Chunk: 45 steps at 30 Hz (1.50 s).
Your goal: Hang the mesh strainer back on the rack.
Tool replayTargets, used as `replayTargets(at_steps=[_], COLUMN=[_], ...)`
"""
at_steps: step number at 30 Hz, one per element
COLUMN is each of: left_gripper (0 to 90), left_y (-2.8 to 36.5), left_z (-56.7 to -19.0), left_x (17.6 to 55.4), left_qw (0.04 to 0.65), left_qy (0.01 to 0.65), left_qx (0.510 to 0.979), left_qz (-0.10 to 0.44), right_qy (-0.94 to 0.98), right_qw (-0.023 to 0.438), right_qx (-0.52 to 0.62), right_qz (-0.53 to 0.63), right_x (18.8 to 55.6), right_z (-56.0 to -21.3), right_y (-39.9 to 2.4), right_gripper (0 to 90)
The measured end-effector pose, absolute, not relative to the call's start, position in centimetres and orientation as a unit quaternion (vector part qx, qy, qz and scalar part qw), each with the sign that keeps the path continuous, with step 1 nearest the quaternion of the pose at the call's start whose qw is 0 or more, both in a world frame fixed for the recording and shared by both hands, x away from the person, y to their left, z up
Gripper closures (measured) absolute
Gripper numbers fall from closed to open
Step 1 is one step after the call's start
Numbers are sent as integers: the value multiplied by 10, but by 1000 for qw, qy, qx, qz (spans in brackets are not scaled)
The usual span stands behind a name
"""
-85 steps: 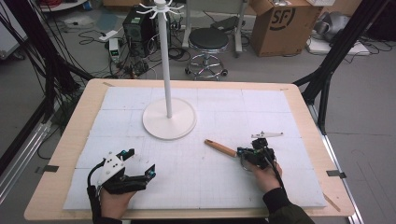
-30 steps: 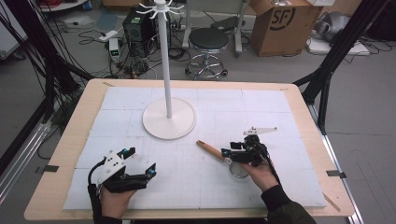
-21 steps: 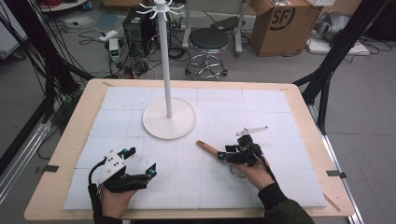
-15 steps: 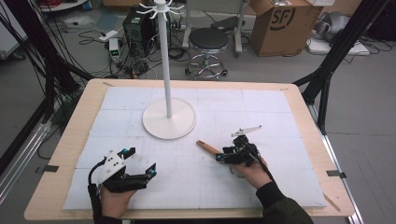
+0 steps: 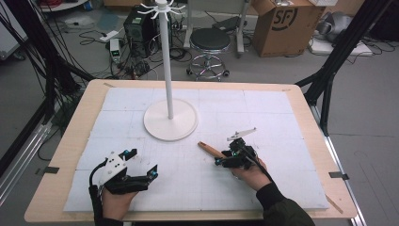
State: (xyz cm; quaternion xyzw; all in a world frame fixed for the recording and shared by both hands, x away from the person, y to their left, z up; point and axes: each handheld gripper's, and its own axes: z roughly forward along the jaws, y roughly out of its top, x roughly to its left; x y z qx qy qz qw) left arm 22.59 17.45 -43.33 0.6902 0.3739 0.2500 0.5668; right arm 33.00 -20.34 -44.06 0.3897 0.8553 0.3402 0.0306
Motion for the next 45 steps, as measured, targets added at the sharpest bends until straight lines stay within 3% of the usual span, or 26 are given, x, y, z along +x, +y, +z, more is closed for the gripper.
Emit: replayTargets(at_steps=[7,16,32,45], left_gripper=[72,72,72,72], left_y=[173,173,172,176], left_z=[-433,-434,-434,-434], left_x=[226,226,226,226], left_qw=[565,564,565,567], left_qy=[372,374,373,376], left_qx=[693,694,693,689], left_qz=[250,247,246,248], right_qy=[873,877,900,886], right_qw=[64,66,72,88], right_qx=[375,375,366,363], right_qz=[306,293,227,273], right_x=[329,331,337,329], right_z=[-439,-438,-430,-432], right_y=[-196,-193,-177,-187], right_gripper=[614,652,682,688])
